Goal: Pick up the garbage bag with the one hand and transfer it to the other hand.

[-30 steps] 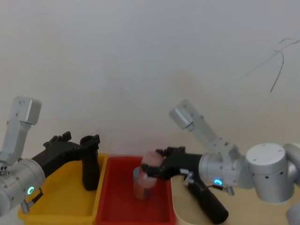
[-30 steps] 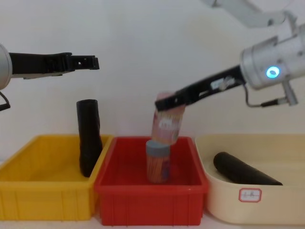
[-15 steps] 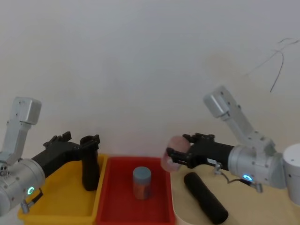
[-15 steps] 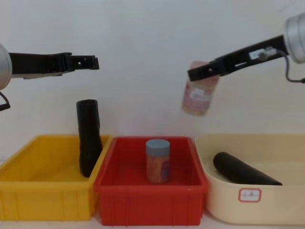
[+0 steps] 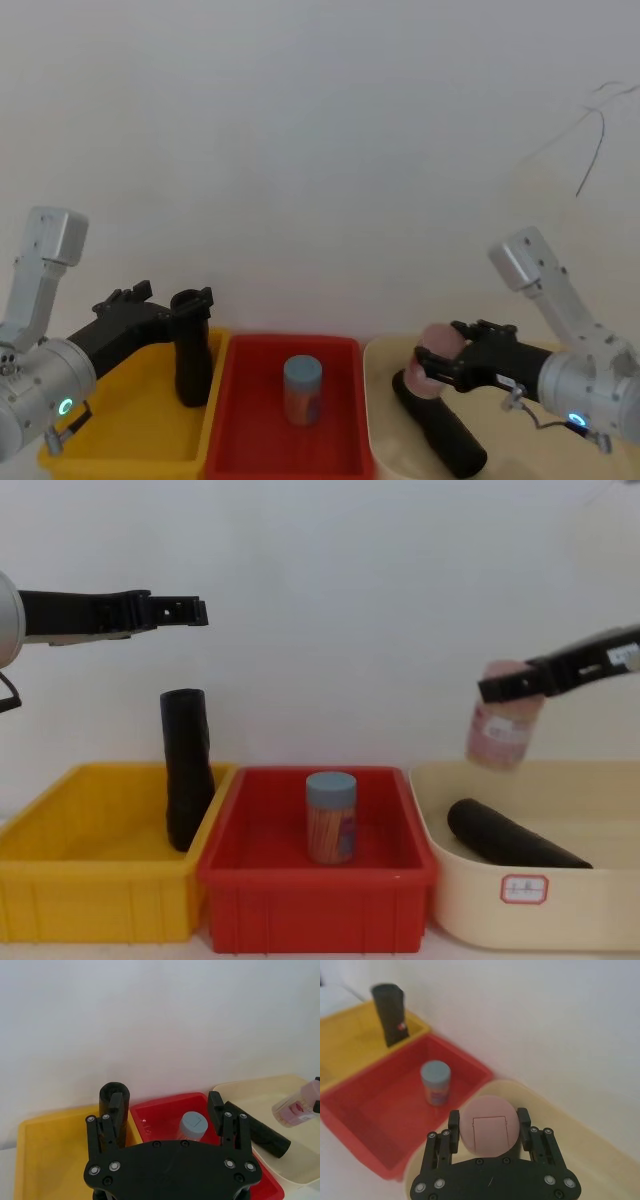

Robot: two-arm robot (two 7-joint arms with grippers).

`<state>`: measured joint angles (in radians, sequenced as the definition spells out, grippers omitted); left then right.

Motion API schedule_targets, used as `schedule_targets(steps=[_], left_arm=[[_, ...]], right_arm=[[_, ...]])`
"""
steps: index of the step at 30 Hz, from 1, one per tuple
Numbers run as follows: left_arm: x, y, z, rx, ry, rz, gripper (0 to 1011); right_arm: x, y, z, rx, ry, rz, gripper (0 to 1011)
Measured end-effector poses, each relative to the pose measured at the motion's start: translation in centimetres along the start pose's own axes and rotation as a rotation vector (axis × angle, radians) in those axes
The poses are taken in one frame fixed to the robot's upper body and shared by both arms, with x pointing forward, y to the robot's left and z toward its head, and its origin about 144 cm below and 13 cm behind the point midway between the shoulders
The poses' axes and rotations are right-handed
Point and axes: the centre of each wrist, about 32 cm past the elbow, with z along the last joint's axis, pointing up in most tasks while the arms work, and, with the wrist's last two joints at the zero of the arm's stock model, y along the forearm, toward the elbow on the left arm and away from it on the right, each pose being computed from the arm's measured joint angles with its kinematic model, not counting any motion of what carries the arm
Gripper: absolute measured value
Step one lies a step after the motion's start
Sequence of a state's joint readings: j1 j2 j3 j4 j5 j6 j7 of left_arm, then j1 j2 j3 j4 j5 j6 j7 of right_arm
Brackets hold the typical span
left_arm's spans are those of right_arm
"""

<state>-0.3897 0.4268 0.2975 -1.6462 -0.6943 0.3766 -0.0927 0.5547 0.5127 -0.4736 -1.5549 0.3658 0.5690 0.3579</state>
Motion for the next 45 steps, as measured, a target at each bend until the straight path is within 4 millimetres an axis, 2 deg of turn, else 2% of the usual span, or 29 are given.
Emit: schedule_targets(steps=[14, 20, 28, 29, 33, 45], left_arm=[[0.0, 0.0, 0.0, 0.000, 0.000, 0.000, 1001], [0.0, 0.0, 0.0, 0.000, 0.000, 0.000, 1001], [0.0, 0.0, 0.0, 0.000, 0.000, 0.000, 1001], [0.0, 0.0, 0.0, 0.000, 0.000, 0.000, 1001], [0.0, 0.0, 0.0, 0.000, 0.000, 0.000, 1001], [0.1, -0.2, -0.3, 0.003, -0.011, -0.052, 1001]], right_arm=[[2.5, -0.1, -3.4, -0.080, 0.052, -0.086, 666], [3.3, 0.1, -4.2, -0.100, 0.060, -0.106, 670], [3.8, 0.2, -4.8, -0.115, 0.068, -0.121, 895], [3.8, 0.2, -4.8, -0.116, 0.068, -0.122, 895], [4.0, 0.3, -5.0, -0.121, 0.071, -0.126, 1001], [3.2, -0.4, -5.2, -0.041, 0.069, -0.125, 1000]])
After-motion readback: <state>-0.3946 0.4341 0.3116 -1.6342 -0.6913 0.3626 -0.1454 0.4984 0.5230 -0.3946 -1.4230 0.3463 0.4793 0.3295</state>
